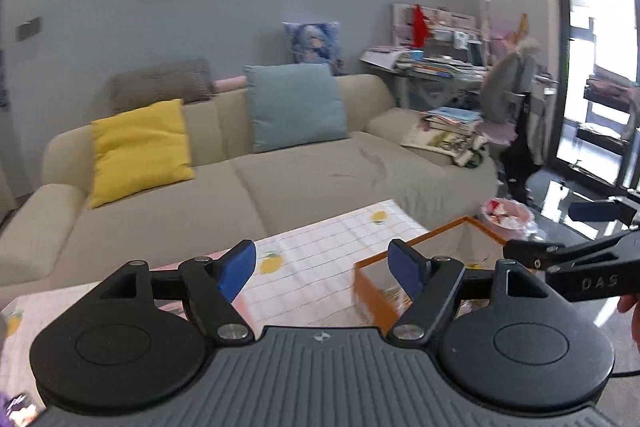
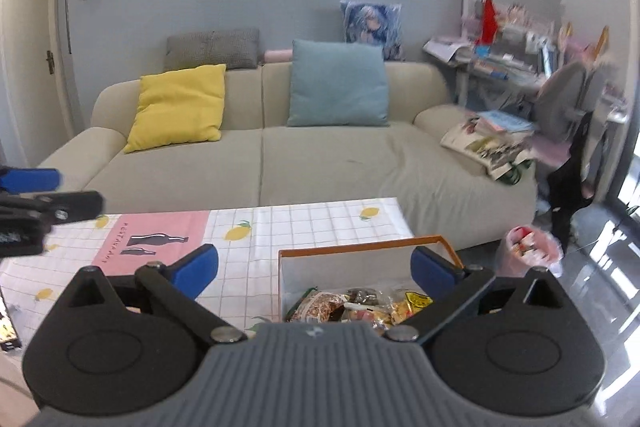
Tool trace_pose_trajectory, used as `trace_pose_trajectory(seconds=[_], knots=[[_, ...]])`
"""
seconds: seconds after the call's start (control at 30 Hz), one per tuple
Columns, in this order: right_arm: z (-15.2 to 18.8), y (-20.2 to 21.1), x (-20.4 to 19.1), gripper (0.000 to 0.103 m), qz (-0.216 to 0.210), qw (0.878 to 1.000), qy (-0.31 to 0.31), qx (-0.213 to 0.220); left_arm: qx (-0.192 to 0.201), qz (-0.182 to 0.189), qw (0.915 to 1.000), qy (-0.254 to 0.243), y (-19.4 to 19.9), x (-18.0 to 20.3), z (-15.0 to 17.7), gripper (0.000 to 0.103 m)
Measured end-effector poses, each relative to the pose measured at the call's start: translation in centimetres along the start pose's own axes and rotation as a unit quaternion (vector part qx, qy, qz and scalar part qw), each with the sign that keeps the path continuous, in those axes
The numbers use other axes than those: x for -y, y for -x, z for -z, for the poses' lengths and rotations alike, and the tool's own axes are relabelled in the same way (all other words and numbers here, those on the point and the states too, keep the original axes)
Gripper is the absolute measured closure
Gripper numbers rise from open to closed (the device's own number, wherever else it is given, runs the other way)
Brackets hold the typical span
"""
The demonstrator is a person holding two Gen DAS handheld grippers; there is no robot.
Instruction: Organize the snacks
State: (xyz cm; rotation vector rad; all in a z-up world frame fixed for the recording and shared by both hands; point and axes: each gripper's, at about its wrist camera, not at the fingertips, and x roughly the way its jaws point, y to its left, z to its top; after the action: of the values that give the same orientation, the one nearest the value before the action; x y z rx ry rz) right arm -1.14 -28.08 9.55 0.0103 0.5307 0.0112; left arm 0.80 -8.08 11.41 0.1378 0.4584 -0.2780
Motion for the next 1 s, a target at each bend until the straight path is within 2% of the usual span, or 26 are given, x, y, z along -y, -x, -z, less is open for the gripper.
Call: trace_pose_trajectory(seconds=[0.17, 0.4, 0.57, 0.8, 1.0], knots=[[3.5, 0.7, -2.3, 0.003, 0.012, 1.0, -0.014, -0.02, -0.002, -0.034, 0.9987, 0.037, 2.0, -1.6, 2.8, 0.014], [8.2, 0.9, -3.7, 0.003, 0.048, 0.998, -0.01, -0.042, -0.065, -0.057, 0.992, 0.092, 1.4, -3.3, 8.1, 0.014], [10.2, 1.2, -4.5, 0.003, 0.046, 0.997, -0.022, -0.05, -0.102, -0.08, 0.9876, 0.089, 0.9, -3.6, 10.6, 0.014], [11.8, 0.5, -6.2, 0.003, 0.04, 0.996, -0.01, -0.076, -0.135, -0.083, 0.9838, 0.083, 0.6, -3.0, 12.7, 0.014], [12.1, 0.4, -6.6, 0.003, 0.037, 0.996, -0.004, -0.079, -0.14, -0.082, 0.983, 0.086, 0.9, -3.1, 13.3, 0.014]])
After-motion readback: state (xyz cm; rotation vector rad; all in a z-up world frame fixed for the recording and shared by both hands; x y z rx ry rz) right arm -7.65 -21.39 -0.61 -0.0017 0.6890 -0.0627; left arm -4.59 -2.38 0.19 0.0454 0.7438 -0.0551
